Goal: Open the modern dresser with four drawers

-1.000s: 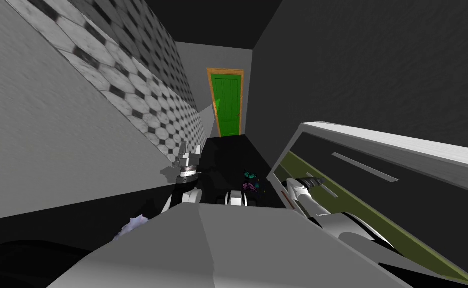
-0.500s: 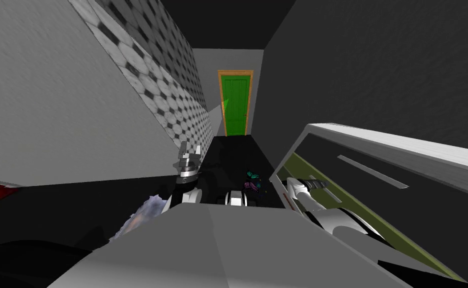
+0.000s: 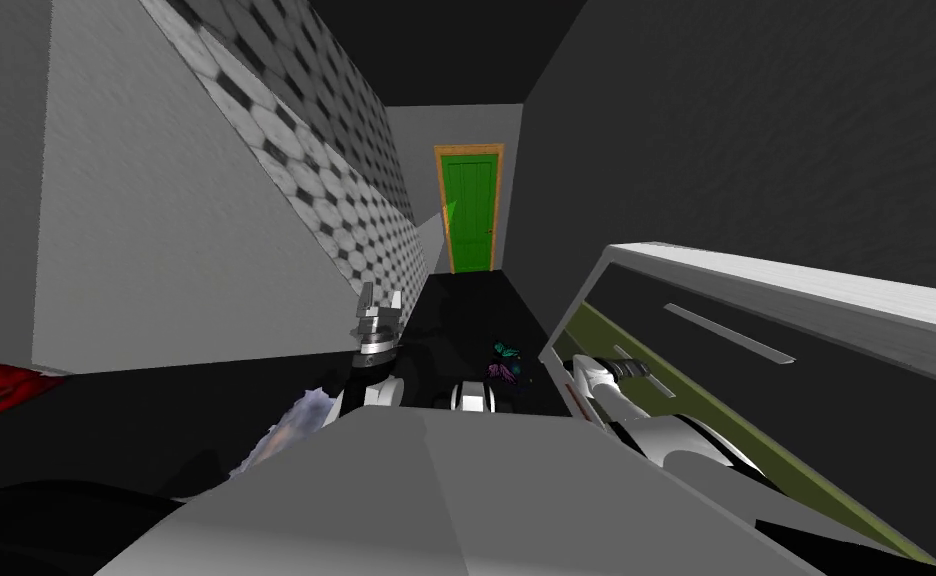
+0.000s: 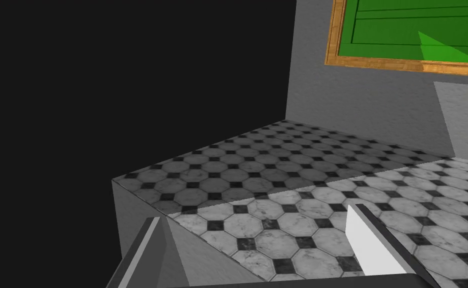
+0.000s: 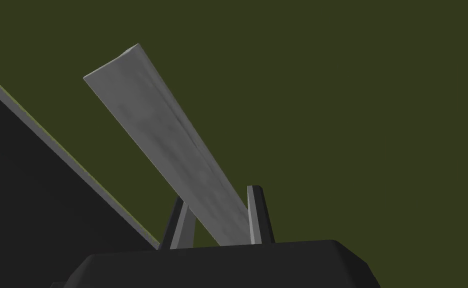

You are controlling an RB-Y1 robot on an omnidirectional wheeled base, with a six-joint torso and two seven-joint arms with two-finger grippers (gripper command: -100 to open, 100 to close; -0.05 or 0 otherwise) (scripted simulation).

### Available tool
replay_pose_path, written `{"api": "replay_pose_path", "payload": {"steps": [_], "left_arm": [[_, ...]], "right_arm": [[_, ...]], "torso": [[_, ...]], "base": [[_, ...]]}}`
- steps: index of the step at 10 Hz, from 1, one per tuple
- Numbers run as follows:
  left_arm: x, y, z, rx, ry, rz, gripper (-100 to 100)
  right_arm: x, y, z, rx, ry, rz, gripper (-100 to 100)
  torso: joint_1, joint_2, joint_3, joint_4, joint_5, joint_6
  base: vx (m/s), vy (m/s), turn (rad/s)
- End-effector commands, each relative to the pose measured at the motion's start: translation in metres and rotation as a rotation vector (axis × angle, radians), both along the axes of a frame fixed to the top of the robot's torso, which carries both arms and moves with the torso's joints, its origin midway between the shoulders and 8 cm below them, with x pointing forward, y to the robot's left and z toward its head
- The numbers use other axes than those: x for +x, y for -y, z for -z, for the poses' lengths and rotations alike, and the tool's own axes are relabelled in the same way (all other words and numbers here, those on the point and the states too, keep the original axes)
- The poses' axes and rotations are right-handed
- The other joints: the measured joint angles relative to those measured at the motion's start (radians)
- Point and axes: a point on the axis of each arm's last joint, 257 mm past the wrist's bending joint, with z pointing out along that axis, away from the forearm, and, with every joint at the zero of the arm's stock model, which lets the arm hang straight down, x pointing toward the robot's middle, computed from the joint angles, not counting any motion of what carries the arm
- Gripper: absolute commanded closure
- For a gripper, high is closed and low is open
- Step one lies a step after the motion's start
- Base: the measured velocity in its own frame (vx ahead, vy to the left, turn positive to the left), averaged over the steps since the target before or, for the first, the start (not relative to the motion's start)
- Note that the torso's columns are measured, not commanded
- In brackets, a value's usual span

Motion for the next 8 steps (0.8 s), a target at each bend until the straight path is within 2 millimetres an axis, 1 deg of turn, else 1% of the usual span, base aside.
{"api": "replay_pose_path", "payload": {"steps": [1, 4, 6, 7, 8], "left_arm": [[0.000, 0.000, 0.000, 0.000, 0.000, 0.000, 0], [0.000, 0.000, 0.000, 0.000, 0.000, 0.000, 0], [0.000, 0.000, 0.000, 0.000, 0.000, 0.000, 0], [0.000, 0.000, 0.000, 0.000, 0.000, 0.000, 0], [0.000, 0.000, 0.000, 0.000, 0.000, 0.000, 0]], "right_arm": [[0.013, -0.002, -0.003, -0.009, 0.001, -0.068, 100], [0.028, -0.011, -0.002, -0.009, 0.000, -0.155, 100], [0.038, -0.019, -0.001, -0.007, -0.003, -0.213, 100], [0.033, -0.017, 0.001, -0.004, -0.007, -0.196, 100], [0.041, -0.020, -0.002, -0.001, 0.001, -0.210, 100]], "torso": [[-0.002, 0.004, 0.003, 0.001, -0.002, -0.002], [-0.009, 0.010, 0.008, 0.005, -0.003, -0.008], [-0.006, 0.009, 0.007, 0.004, -0.003, -0.004], [-0.007, 0.009, 0.006, 0.003, -0.003, -0.005], [-0.010, 0.010, 0.007, 0.004, -0.004, -0.008]], "base": [[0.194, 0.150, -0.350], [0.136, 0.101, -0.288], [0.120, 0.111, -0.273], [0.047, 0.053, -0.060], [-0.044, 0.100, -0.005]]}}
